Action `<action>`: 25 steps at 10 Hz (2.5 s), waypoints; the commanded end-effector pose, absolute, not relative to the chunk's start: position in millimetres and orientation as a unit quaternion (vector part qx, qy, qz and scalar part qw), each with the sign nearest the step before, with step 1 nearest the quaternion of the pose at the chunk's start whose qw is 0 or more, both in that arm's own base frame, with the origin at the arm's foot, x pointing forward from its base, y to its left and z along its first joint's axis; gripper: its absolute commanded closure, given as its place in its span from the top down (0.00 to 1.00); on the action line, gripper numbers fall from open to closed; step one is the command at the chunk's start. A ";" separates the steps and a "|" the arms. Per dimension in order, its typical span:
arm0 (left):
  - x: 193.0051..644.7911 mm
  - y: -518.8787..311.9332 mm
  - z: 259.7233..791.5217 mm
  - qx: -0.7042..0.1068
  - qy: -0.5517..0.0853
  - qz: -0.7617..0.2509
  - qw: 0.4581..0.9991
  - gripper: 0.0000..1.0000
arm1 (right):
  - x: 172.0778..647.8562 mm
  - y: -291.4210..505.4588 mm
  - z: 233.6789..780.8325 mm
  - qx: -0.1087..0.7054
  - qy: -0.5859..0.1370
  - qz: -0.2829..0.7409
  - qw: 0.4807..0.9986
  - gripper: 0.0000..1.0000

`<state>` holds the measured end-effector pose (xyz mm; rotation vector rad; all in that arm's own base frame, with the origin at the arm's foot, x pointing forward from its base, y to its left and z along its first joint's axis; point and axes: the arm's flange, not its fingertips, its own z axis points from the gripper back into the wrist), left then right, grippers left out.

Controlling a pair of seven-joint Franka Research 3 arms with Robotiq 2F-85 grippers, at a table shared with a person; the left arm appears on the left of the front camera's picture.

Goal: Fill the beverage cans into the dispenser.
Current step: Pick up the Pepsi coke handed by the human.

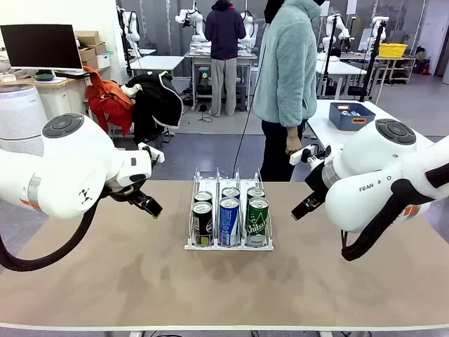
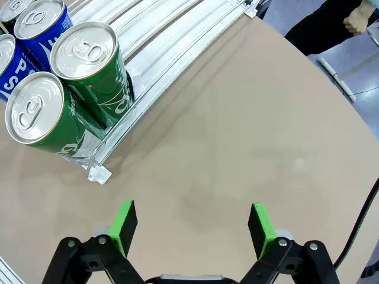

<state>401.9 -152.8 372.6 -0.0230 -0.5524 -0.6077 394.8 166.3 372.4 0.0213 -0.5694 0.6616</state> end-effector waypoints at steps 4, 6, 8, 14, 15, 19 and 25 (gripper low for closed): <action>402.2 -151.6 372.6 -0.011 -0.268 -0.294 0.917 1.00 | 394.8 166.3 372.5 0.010 -0.276 0.320 0.906 1.00; 382.6 -158.1 390.9 -0.025 -0.242 -0.305 0.921 1.00 | 356.2 176.9 385.3 0.068 -0.241 0.279 0.927 1.00; 389.4 -163.1 417.4 -0.048 -0.222 -0.326 0.918 1.00 | 362.4 152.0 428.1 0.067 -0.245 0.284 0.925 1.00; 386.3 -128.1 520.1 -0.088 -0.199 -0.429 0.877 1.00 | 364.6 115.3 537.8 0.153 -0.176 0.319 0.918 1.00; 384.4 -121.3 536.3 -0.099 -0.202 -0.441 0.869 1.00 | 365.9 107.7 555.5 0.174 -0.168 0.323 0.915 1.00; 379.3 -123.5 555.5 -0.088 -0.210 -0.446 0.866 1.00 | 358.9 102.0 577.7 0.171 -0.181 0.340 0.907 1.00; 385.1 -120.1 574.9 -0.111 -0.191 -0.469 0.855 1.00 | 365.4 86.4 606.2 0.178 -0.187 0.386 0.886 1.00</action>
